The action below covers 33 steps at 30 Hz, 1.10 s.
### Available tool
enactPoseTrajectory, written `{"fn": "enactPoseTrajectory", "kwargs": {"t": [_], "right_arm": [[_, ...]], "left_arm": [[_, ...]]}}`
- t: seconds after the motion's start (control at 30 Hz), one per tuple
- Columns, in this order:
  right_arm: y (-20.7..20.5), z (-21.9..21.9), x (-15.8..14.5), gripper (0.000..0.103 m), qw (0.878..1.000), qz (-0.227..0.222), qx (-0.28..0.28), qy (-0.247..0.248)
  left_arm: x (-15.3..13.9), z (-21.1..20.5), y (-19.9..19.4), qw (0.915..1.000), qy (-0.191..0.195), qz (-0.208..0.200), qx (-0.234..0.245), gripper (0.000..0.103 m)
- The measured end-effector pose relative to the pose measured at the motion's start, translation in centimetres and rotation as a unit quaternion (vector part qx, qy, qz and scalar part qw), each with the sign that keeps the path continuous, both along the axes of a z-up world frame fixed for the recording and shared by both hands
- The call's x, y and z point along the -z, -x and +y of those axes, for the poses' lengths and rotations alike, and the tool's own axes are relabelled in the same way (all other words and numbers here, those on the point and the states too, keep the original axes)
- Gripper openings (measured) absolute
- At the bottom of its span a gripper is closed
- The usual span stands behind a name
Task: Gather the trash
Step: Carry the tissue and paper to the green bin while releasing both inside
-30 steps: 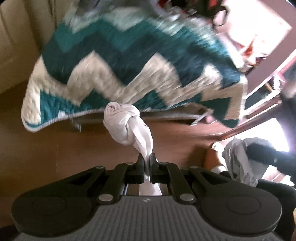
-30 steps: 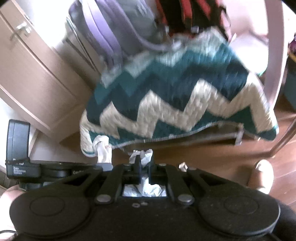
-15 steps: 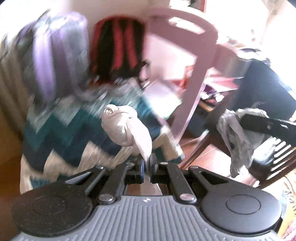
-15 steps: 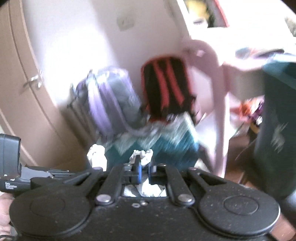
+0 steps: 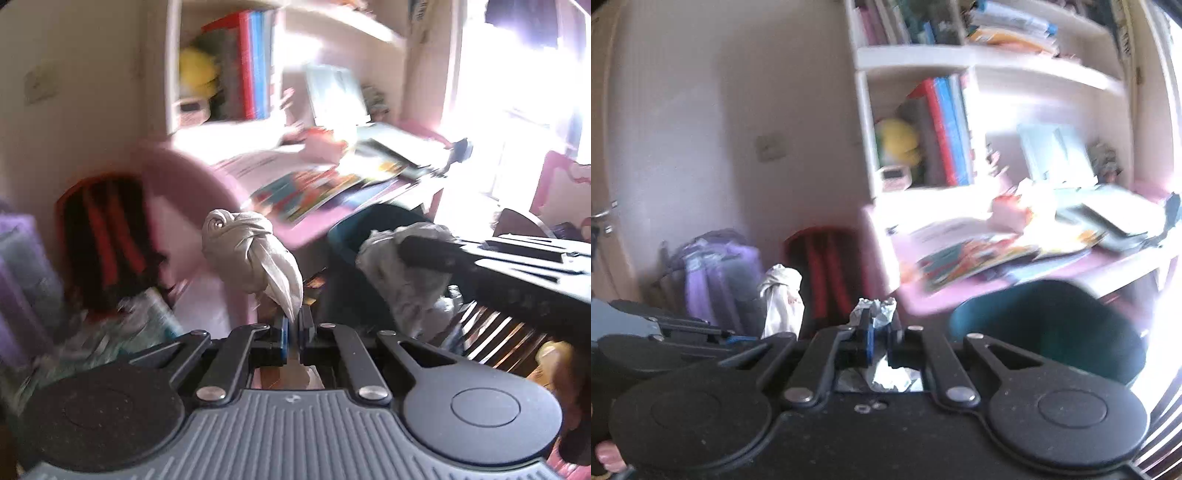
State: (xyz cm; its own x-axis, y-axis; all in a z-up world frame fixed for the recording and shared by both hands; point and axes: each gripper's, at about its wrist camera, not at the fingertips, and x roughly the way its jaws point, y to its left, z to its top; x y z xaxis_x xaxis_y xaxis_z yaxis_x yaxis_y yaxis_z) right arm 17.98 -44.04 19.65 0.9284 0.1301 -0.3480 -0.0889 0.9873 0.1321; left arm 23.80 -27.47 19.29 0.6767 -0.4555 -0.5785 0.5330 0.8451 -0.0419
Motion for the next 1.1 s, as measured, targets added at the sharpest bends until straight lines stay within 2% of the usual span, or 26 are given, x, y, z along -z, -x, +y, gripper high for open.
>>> {"fn": "enactPoseTrajectory", "kwargs": {"t": [0.13, 0.27, 0.43, 0.63, 0.87, 1.03, 1.1], "right_arm": [[-1.1, -3.2, -1.5, 0.005, 0.999, -0.015, 0.039, -0.001], [-2.6, -6.8, -1.9, 0.005, 0.997, -0.019, 0.078, -0.010], [-4.8, -10.9, -0.5, 0.005, 0.992, -0.013, 0.118, -0.044], [-6.3, -14.5, 2.6, 0.005, 0.986, 0.021, 0.154, -0.066], [-7.8, -15.8, 6.4, 0.005, 0.978, 0.091, 0.180, -0.046], [-8.3, -15.5, 7.7, 0.007, 0.976, 0.122, 0.179, -0.024], [-8.4, -15.4, 8.0, 0.010, 0.975, 0.133, 0.177, -0.018]], "left_arm": [[-2.0, -4.3, -1.0, 0.9996, 0.008, -0.010, 0.026, 0.005], [-3.0, -8.8, -2.5, 0.9983, 0.020, 0.004, 0.055, 0.005], [-2.6, -13.2, -4.1, 0.9965, 0.023, 0.011, 0.080, 0.005], [0.4, -17.6, -6.5, 0.9953, 0.011, 0.037, 0.089, 0.005], [5.5, -20.0, -8.1, 0.9933, -0.039, 0.070, 0.084, 0.005], [7.8, -20.7, -9.2, 0.9911, -0.057, 0.088, 0.081, 0.005], [8.4, -21.0, -9.6, 0.9899, -0.064, 0.096, 0.083, 0.005]]}}
